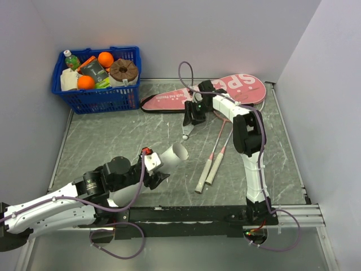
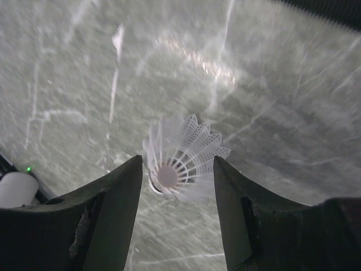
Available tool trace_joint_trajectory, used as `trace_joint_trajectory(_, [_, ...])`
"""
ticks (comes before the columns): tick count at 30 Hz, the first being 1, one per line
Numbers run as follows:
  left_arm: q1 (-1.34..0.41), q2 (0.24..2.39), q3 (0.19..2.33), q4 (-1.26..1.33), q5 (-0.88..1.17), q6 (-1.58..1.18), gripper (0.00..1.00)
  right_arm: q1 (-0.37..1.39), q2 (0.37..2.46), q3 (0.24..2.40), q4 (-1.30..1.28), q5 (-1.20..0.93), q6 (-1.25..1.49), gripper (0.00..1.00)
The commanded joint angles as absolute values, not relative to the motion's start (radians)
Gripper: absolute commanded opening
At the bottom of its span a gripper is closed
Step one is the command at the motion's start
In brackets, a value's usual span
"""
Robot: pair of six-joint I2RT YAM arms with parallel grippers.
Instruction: Pack up the badminton gear
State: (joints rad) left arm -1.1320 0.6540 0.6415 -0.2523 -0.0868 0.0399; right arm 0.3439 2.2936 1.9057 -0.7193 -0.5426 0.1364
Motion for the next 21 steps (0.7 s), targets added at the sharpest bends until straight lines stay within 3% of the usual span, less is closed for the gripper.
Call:
trace_joint_trajectory(1, [-1.135, 0.655, 0.678, -0.203, -0.109, 0.032, 0.01, 0.342, 2.246, 1.826, -0.703, -0.600, 0.103, 0.56])
trace_joint_trajectory(12, [-1.135, 0.667, 0.681, -0.204, -0.106, 0.032, 0.01, 0.344, 2.134, 1.657, -0.627, -0.623, 0.120, 0.20])
trace_joint_trajectory(16, [-1.135, 0.670, 0.681, -0.204, -0.112, 0.034, 0.01, 0.342, 2.071, 1.588, -0.614, -0.615, 0.138, 0.02])
trace_joint_trajectory(21, [-1.135, 0.670, 0.683, -0.207, -0.112, 0.034, 0.01, 0.350, 1.935, 1.514, -0.586, -0.598, 0.170, 0.00])
